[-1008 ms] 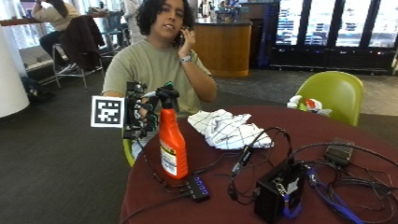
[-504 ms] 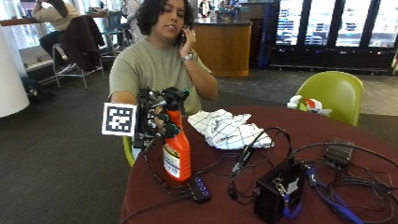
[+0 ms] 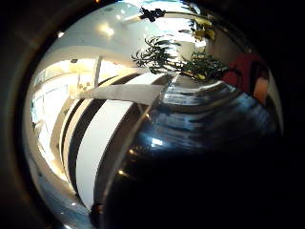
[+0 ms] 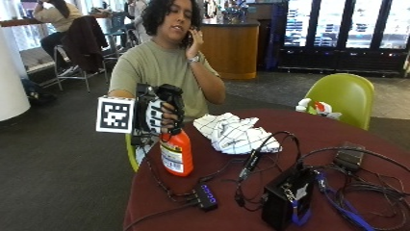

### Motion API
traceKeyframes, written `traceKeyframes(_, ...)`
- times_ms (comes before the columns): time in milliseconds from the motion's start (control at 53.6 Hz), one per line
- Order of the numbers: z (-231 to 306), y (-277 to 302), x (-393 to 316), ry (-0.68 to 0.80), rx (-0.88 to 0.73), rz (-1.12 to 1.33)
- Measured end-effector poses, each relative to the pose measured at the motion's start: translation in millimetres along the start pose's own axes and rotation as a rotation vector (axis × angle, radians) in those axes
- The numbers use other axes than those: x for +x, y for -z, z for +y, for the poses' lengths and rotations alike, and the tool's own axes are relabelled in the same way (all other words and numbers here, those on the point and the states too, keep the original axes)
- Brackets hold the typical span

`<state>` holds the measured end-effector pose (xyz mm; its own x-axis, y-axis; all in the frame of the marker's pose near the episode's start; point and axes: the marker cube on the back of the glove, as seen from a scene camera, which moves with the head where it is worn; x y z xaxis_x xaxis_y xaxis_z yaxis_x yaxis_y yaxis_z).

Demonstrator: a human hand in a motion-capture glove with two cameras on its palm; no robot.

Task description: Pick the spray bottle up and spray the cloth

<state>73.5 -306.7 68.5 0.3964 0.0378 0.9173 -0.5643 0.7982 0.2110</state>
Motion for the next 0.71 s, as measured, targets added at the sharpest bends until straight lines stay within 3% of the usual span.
traceKeyframes(411,71.9,-27.1,-125.1,-0.030,-0.672,0.373)
traceKeyframes(709,87.0,-98.4,-164.8,-0.112,-0.952,0.909)
